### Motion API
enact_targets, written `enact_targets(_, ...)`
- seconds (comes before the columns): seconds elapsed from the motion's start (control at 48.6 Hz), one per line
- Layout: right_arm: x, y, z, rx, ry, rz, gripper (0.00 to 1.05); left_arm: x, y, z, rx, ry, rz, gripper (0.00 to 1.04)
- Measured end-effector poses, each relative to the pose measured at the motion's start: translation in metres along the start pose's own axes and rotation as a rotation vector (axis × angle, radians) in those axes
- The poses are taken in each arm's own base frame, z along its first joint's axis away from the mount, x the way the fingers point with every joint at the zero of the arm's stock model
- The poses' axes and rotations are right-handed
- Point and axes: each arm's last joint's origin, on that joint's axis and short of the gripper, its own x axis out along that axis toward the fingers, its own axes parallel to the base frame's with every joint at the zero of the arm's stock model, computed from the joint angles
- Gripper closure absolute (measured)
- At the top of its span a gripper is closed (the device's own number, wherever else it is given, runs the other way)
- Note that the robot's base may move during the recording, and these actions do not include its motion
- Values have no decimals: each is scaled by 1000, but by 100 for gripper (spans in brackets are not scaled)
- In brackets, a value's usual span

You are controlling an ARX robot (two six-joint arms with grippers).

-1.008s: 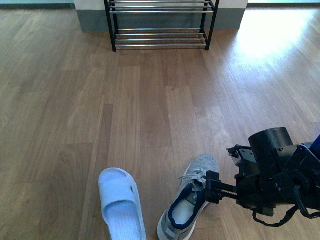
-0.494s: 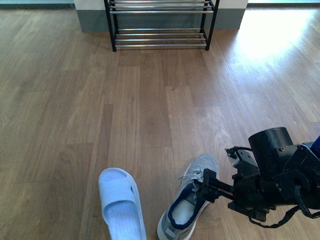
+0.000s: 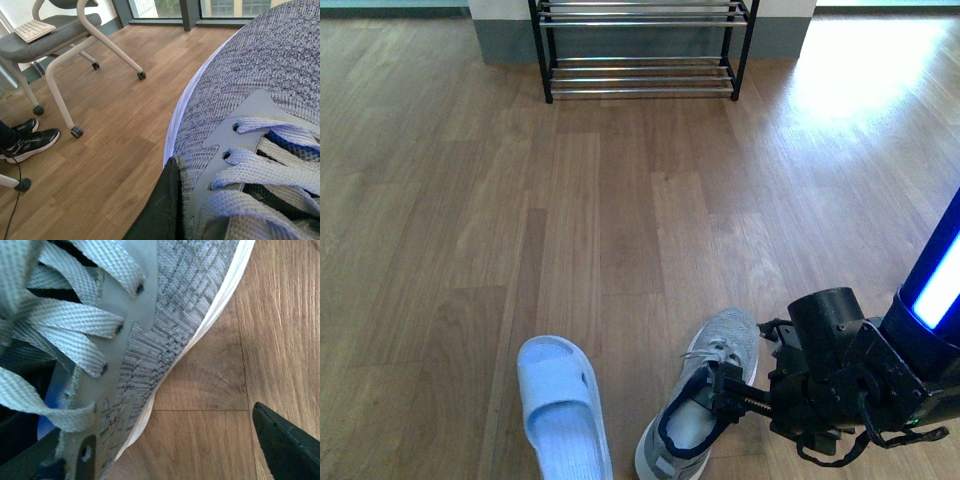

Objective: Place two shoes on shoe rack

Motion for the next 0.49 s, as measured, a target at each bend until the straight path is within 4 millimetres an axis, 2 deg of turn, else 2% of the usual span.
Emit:
enact_targets(0.103,0,1,3,-8,-39,20,32,0,0,0,0,0,0,102)
enact_targets(0.123,-27,3,20,78,-124,-1,103,0,0,0,0,0,0,102)
enact_targets(0.165,-32,2,22,46,-145,-29,103,0,0,0,0,0,0,102)
enact_targets(0.226,-59,2,21,-103,-212,-118,103,0,0,0,0,0,0,102)
enact_targets(0.267,-90,9,24,-236,-261,-130,103,0,0,0,0,-1,0,102)
enact_targets(0.288,-110,14,30,-296,-314,-136,103,0,0,0,0,1,0,102)
enact_targets(0.391,-180,26,56,-494,-538,-175,103,0,0,0,0,1,0,102)
enact_targets(0.432,-199,27,59,-523,-588,-186,103,0,0,0,0,0,0,102)
enact_targets(0.494,-215,27,53,-569,-612,-210,103,0,0,0,0,0,0,102)
